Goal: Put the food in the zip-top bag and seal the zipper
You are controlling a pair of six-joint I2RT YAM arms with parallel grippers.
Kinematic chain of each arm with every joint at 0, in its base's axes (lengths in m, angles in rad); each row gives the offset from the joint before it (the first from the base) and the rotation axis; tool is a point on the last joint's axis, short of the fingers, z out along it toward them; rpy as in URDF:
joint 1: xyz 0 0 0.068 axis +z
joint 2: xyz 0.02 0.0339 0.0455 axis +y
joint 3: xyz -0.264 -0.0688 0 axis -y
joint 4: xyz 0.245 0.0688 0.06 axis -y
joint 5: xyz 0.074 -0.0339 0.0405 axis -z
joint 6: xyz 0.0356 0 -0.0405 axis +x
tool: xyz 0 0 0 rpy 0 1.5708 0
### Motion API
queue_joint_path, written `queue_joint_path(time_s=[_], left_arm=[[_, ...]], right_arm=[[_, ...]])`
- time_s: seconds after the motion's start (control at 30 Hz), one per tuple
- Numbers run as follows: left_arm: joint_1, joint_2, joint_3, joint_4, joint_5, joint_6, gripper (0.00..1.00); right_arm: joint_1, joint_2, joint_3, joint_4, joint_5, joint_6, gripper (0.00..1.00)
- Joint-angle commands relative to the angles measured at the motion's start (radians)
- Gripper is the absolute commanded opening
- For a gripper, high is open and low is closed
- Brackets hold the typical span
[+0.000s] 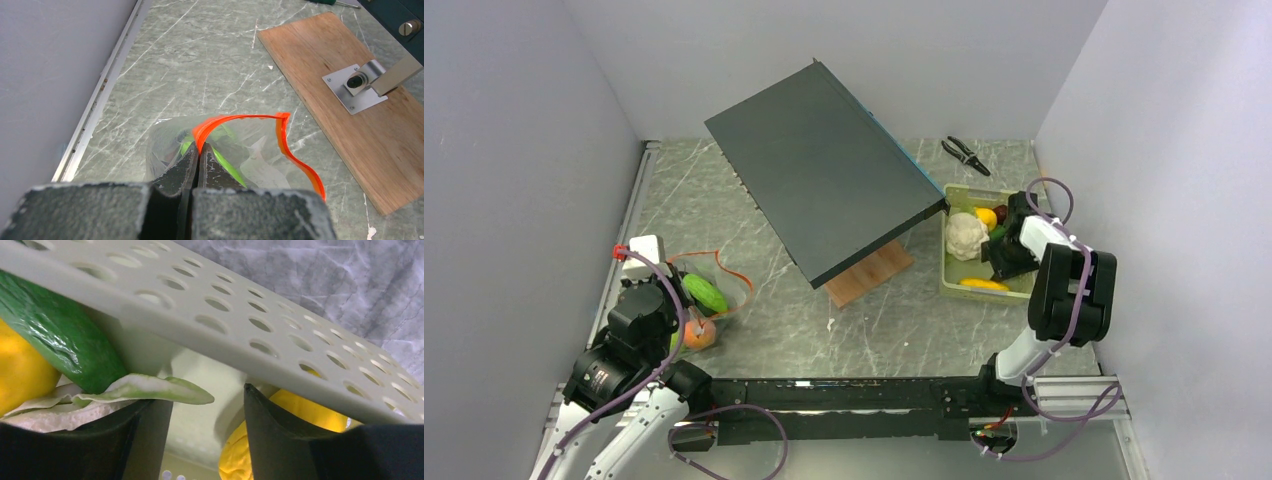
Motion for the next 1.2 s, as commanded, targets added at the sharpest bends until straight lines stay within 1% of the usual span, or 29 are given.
queue_joint_path(time_s=[0.0, 0.2, 0.27, 0.3, 0.43, 0.47, 0.6, 0.7, 0.8, 0.97, 1.1, 1.17], left_arm=[[-0.001, 0.005, 0.001, 0.056, 0.006, 0.009, 0.0], [0.005, 0.002, 0.001, 0.061, 0.017, 0.013, 0.0], [0.011, 0.0, 0.0, 0.061, 0.021, 0.014, 0.0], [0.012, -0.001, -0.001, 0.062, 0.022, 0.014, 0.0], [0.017, -0.007, -0.002, 0.064, 0.026, 0.013, 0.0], [0.017, -0.008, -0.003, 0.064, 0.026, 0.013, 0.0], [0.016, -0.007, -0.001, 0.063, 0.03, 0.011, 0.0], [0.016, -0.008, -0.001, 0.061, 0.028, 0.01, 0.0], [0.017, -0.011, -0.001, 0.06, 0.026, 0.008, 0.0], [0.016, -0.018, -0.001, 0.059, 0.019, 0.008, 0.0], [0.017, -0.02, -0.002, 0.061, 0.021, 0.007, 0.0], [0.017, -0.02, -0.001, 0.061, 0.021, 0.008, 0.0]], right_arm=[[-0.003, -0.035, 0.032, -0.045, 0.009, -0.065, 0.61], [-0.002, -0.201, 0.097, -0.131, 0.103, -0.099, 0.79], [-0.002, -0.232, 0.104, -0.149, 0.086, -0.106, 0.82], [-0.003, -0.241, 0.107, -0.159, 0.071, -0.111, 0.81], [-0.003, -0.234, 0.124, -0.233, 0.015, -0.092, 0.74], [-0.002, -0.23, 0.124, -0.246, -0.005, -0.08, 0.69], [-0.003, -0.215, 0.104, -0.236, -0.099, -0.052, 0.46], [-0.001, -0.19, 0.096, -0.22, -0.149, -0.029, 0.45], [-0.002, -0.144, 0.126, -0.26, -0.187, -0.022, 0.45], [-0.002, -0.086, 0.141, -0.303, -0.22, -0.029, 0.47], [-0.002, -0.083, 0.121, -0.3, -0.224, -0.023, 0.49], [-0.002, -0.087, 0.11, -0.297, -0.223, -0.013, 0.53]])
